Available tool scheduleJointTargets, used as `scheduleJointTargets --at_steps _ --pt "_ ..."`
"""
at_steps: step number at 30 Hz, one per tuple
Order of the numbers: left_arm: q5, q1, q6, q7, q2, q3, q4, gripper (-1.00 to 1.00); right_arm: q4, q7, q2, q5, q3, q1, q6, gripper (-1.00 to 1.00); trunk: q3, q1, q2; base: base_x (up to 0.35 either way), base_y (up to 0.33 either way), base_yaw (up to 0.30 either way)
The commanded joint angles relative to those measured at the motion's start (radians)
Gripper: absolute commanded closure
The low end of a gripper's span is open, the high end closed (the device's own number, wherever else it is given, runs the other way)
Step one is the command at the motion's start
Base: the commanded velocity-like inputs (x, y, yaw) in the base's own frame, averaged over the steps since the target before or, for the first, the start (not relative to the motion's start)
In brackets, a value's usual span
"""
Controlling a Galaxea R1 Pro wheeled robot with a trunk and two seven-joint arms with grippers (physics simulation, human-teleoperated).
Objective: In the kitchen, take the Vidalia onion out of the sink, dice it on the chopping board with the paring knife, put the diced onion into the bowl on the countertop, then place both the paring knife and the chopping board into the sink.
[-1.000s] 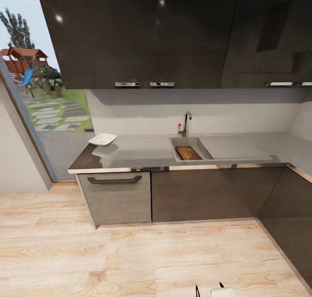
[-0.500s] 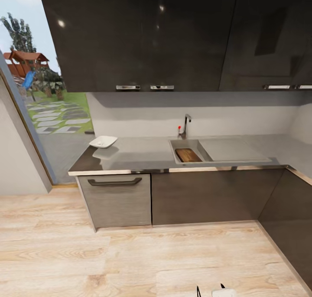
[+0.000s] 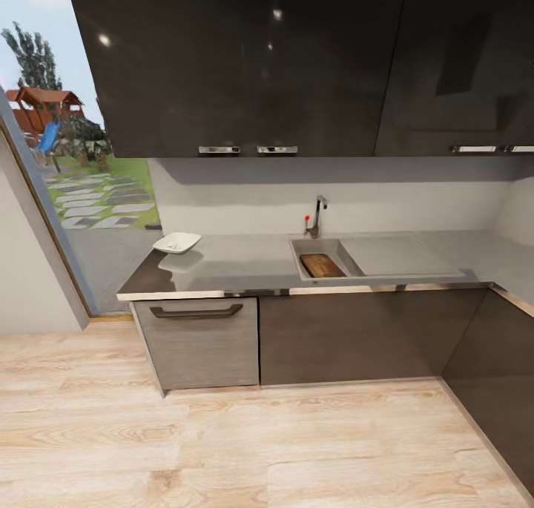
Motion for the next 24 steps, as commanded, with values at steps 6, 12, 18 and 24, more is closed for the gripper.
scheduleJointTargets --at_steps 6,12,18,24 --pt "0.006 0.084 0.033 -0.143 0.027 -0.008 0.004 -1.0 0.001 0.051 -0.027 -0.024 0.008 0.032 0.03 -1.0 -0.002 0.001 -0.002 0.0 0.0 0.0" --pt "0.006 0.111 0.04 -0.142 0.031 -0.007 0.002 -1.0 -0.006 0.047 -0.02 -0.034 0.008 0.035 0.035 -1.0 -0.002 0.001 -0.002 0.0 0.0 0.0" --pt "0.005 0.113 0.032 -0.116 0.026 -0.006 -0.003 -1.0 -0.007 0.048 -0.012 -0.032 0.008 0.036 0.027 -1.0 -0.002 0.001 -0.002 0.0 0.0 0.0" --pt "0.006 0.113 0.03 -0.114 0.01 -0.007 -0.005 -1.0 -0.01 0.048 0.001 -0.036 0.006 0.036 0.013 -1.0 -0.002 0.001 -0.002 0.0 0.0 0.0"
